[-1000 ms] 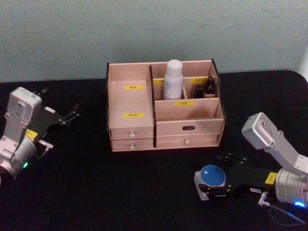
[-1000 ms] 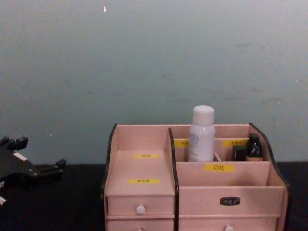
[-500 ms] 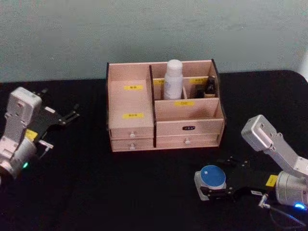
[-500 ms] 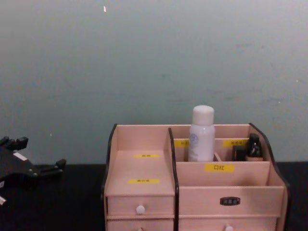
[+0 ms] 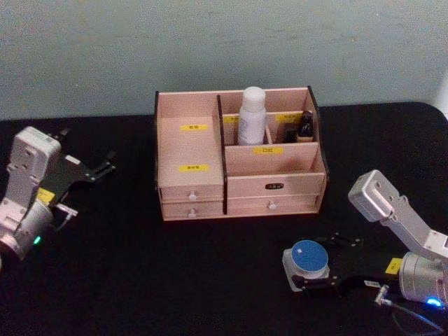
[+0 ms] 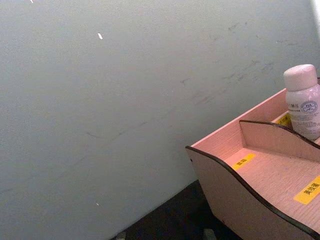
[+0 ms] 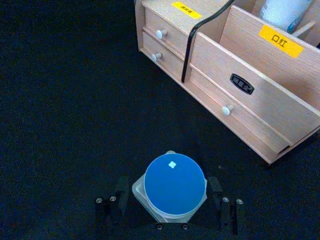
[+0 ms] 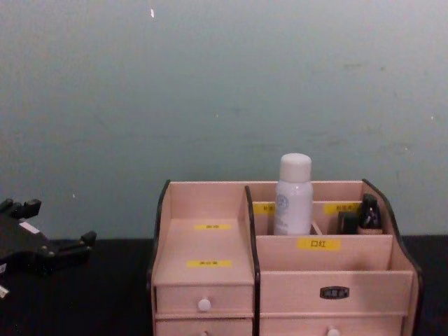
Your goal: Pick up the facial cleanser and watermelon frost from the table and place them into the tiered storage box.
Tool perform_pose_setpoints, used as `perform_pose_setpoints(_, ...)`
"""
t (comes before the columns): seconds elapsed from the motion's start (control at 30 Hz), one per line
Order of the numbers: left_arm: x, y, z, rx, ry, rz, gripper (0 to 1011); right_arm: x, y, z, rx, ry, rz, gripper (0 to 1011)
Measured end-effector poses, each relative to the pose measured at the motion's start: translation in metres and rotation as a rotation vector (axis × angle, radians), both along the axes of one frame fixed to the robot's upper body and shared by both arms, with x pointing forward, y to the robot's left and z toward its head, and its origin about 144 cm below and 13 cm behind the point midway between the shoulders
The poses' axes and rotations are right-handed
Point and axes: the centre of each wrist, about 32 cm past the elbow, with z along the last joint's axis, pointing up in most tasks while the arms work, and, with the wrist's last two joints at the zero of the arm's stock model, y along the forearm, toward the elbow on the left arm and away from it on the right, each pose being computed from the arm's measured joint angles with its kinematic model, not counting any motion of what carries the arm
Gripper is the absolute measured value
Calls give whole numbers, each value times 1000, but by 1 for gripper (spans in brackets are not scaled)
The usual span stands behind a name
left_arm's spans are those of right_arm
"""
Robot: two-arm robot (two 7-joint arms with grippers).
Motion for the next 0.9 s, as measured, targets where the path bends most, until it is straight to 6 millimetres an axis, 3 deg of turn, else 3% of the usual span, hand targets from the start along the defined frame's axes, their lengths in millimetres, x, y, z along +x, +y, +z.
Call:
perform_pose_setpoints(0.5, 0, 0, 0, 0, 0, 0, 1001, 0, 0, 0, -2, 2, -5, 1000)
perform_pose_setpoints(0.9, 0, 0, 0, 0, 0, 0, 1001, 0, 0, 0, -1, 0, -3, 742)
